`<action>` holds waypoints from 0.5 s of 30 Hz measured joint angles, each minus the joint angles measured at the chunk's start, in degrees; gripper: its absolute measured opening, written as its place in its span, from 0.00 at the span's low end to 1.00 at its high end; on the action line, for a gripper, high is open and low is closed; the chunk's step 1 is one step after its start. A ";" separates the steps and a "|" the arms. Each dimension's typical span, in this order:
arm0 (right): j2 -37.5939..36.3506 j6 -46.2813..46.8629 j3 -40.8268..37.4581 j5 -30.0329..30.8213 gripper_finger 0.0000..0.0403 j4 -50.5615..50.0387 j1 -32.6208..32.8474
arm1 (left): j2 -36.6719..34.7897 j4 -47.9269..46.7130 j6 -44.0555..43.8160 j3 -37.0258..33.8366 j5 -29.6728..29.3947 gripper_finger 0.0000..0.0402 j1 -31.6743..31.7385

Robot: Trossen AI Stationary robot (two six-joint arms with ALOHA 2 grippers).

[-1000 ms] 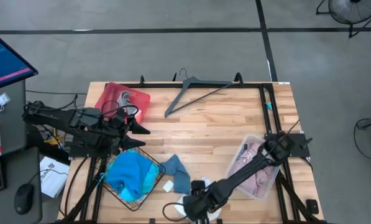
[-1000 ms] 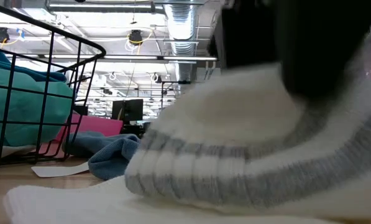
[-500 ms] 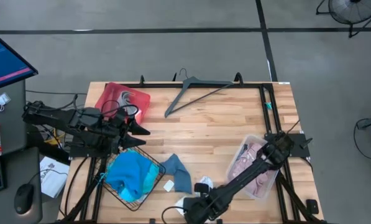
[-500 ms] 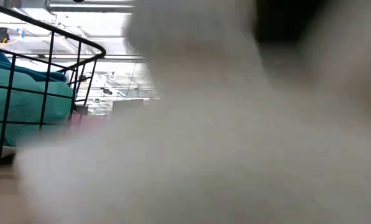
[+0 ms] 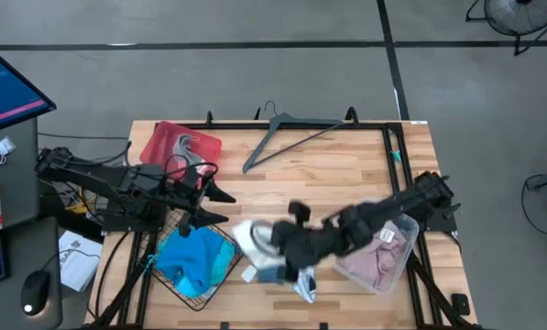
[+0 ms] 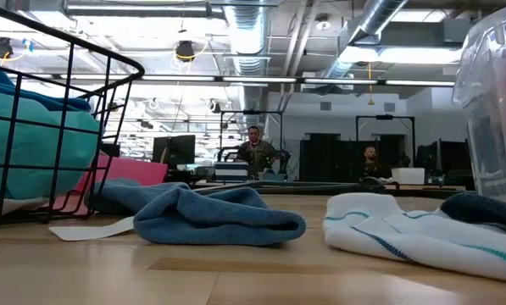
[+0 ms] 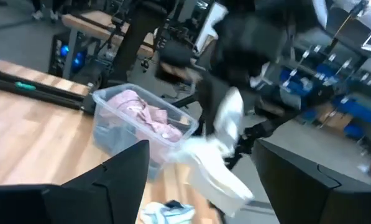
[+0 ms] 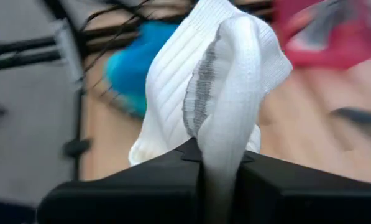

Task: Pick & Place Cloths
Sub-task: Put the white sock into the red bin

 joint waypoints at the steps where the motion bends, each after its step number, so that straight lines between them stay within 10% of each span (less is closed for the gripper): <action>1: -0.67 -0.86 -0.05 1.10 0.00 -0.07 -1.12 | 0.50 0.38 1.31 0.00 -0.03 0.68 0.00; 15: -1.45 -14.03 -0.16 -3.36 0.00 16.48 -14.58 | 7.43 5.13 15.89 -0.02 -1.03 0.77 8.14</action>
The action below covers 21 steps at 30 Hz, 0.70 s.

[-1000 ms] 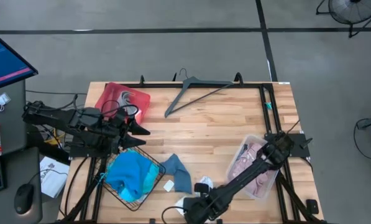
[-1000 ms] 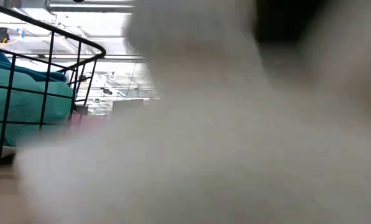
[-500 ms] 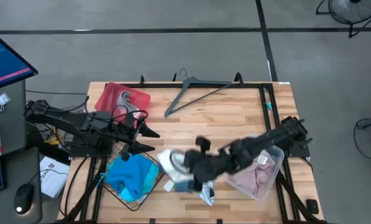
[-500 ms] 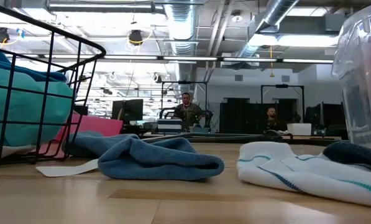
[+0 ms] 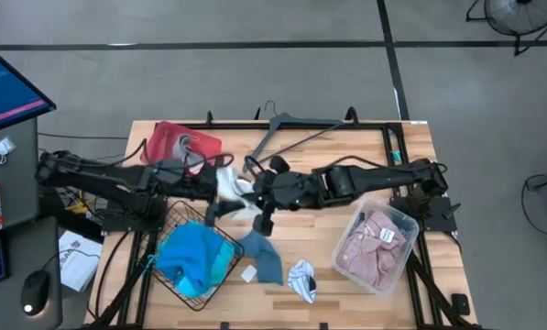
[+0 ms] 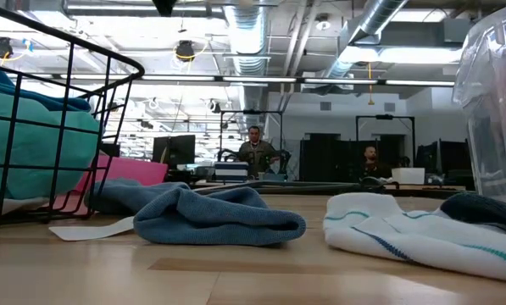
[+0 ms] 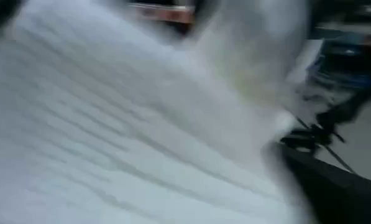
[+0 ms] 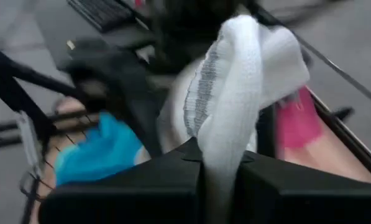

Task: Pick & Place Cloths
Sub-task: Put the white sock into the red bin

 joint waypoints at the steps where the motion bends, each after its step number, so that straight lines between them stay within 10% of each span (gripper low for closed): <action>1: 0.10 -0.34 0.00 -1.15 0.00 1.70 -0.48 | 0.30 0.56 0.10 0.00 0.64 0.77 1.13; 8: 0.56 -0.50 0.04 -2.93 0.00 6.07 -2.77 | 0.75 0.98 0.40 0.00 9.89 0.64 9.32; 14: 0.48 -1.68 0.09 -2.96 0.09 5.85 -3.46 | 0.73 1.27 2.21 0.00 10.94 0.17 13.22; 21: -3.35 -10.20 0.04 -2.87 0.23 2.24 -3.54 | -6.01 -13.70 9.27 1.58 -5.59 0.01 19.72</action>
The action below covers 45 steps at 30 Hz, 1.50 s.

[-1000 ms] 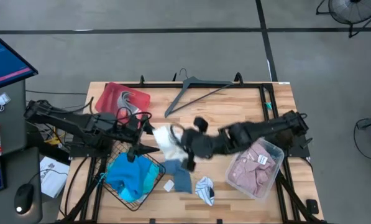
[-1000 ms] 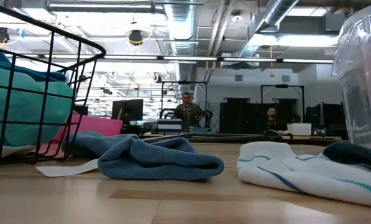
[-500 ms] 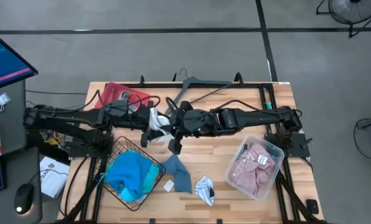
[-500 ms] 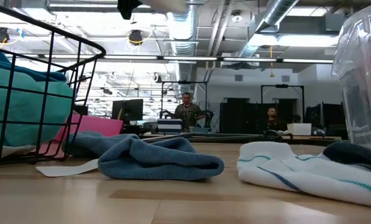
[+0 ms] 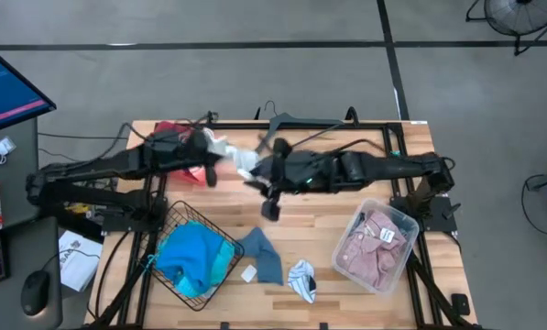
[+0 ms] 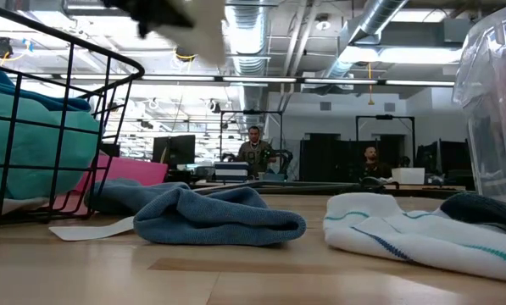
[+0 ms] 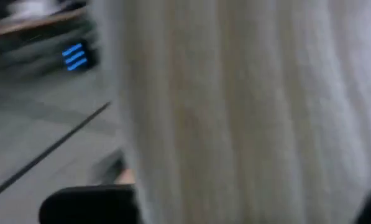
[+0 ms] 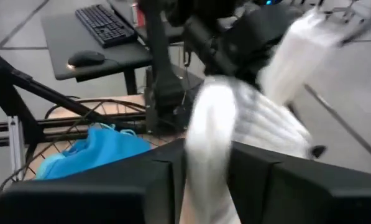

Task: Pick & Place Cloths
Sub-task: Put the white sock into the red bin

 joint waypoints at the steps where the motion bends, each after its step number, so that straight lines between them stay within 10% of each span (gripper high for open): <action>1: -0.88 -0.23 0.02 0.08 0.24 -0.78 -0.10 | -1.28 -4.15 0.11 0.34 -3.07 0.00 1.42; 8: -4.96 -0.33 0.09 0.22 0.28 -5.76 -0.95 | -6.04 -27.91 -2.58 0.83 -21.18 0.00 15.07; 23: -5.87 2.78 0.07 0.21 0.28 -17.13 -0.95 | 5.43 -42.46 -6.25 0.83 -10.58 0.04 36.12; 39: -5.57 20.32 -5.35 -0.20 0.71 -39.15 1.83 | 9.95 -51.92 1.28 0.83 -9.62 0.67 36.73; 45: -5.41 23.28 -7.39 -0.20 0.78 -38.87 4.32 | 10.63 -52.02 0.11 0.83 -10.18 0.75 36.73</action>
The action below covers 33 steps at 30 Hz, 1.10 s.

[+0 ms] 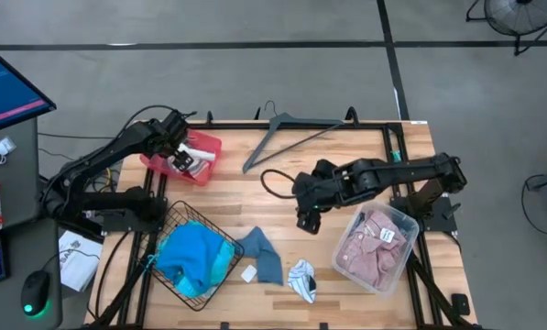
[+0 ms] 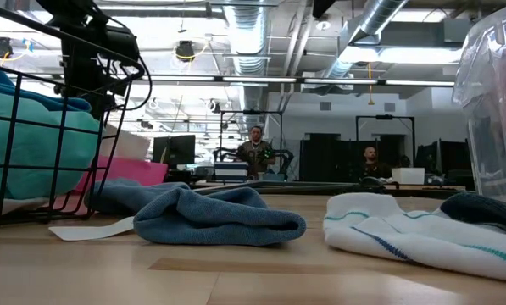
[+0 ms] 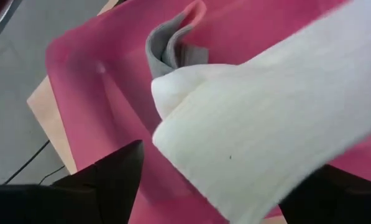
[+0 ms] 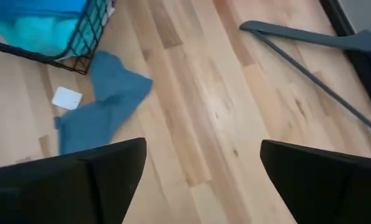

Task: Pick & Place Cloths
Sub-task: Put the white sock into the red bin, then put the dark gray sock into the red bin

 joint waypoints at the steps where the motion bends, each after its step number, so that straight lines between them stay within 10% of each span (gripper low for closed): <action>1: -0.02 0.62 0.02 0.00 0.78 0.03 0.36 | 0.04 -0.02 -0.02 0.00 -0.20 0.75 0.00; 16: -0.02 5.12 0.00 0.00 0.78 2.08 4.64 | -1.94 -2.31 -5.74 10.28 3.80 0.71 0.89; 22: -0.02 5.34 0.00 -0.05 0.77 2.83 5.90 | -6.99 7.76 -7.76 12.13 37.84 0.71 -1.66; 26: -0.02 7.47 0.00 -0.20 0.77 2.81 6.53 | -10.79 17.05 -8.39 12.13 52.48 0.71 -12.11; 33: -0.02 12.52 0.00 -0.38 0.77 2.82 8.04 | -9.63 28.72 -10.36 12.13 38.90 0.71 -41.06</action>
